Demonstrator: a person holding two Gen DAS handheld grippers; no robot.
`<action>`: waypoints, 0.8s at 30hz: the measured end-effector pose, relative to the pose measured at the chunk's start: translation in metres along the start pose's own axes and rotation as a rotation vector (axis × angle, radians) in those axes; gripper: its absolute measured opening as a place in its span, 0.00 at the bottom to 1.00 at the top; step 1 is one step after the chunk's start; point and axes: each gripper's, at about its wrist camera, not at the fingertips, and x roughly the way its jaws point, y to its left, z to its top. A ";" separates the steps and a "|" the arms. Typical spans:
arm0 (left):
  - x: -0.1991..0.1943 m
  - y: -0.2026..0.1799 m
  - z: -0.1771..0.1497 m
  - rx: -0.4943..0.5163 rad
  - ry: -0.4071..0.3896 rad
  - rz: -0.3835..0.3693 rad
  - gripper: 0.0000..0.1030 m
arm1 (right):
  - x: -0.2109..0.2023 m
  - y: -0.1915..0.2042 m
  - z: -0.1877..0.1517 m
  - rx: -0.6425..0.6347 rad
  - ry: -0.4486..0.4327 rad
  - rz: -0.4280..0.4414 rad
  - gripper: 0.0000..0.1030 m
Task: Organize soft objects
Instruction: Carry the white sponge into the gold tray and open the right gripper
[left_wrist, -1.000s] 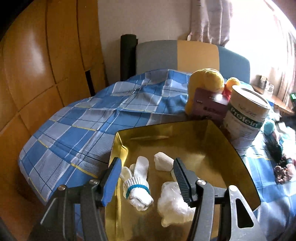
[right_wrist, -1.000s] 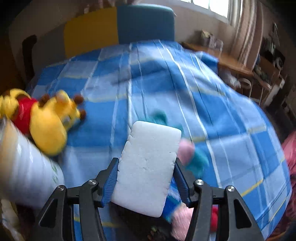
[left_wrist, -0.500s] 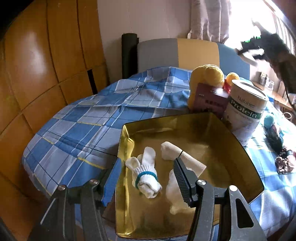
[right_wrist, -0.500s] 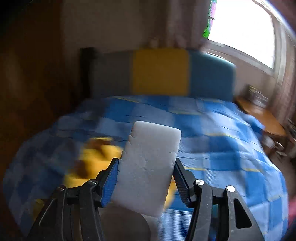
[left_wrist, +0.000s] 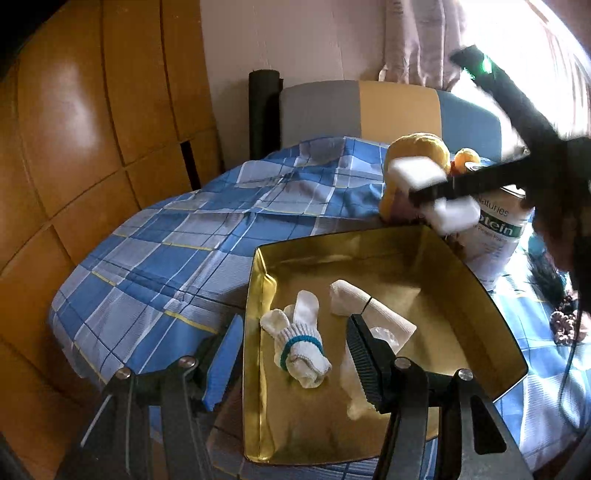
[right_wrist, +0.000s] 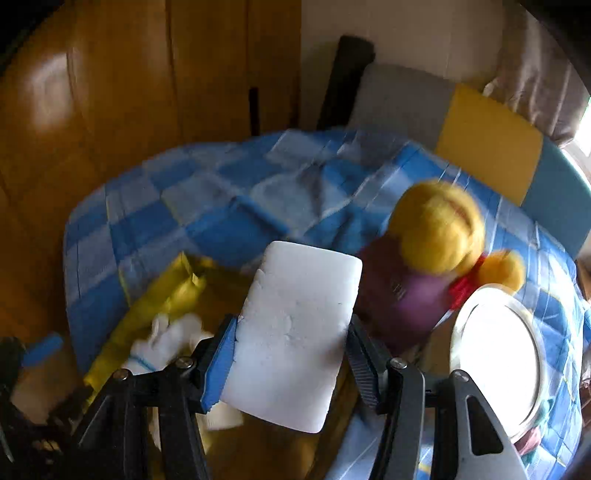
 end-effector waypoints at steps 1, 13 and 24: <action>0.000 0.000 -0.001 0.000 0.001 0.000 0.57 | 0.005 0.001 -0.005 -0.002 0.015 0.002 0.56; 0.005 0.005 -0.012 -0.054 0.037 0.000 0.58 | 0.053 0.021 -0.052 -0.052 0.118 -0.128 0.59; 0.010 0.033 -0.023 -0.131 0.066 0.061 0.58 | 0.011 0.057 -0.061 -0.088 0.012 -0.233 0.67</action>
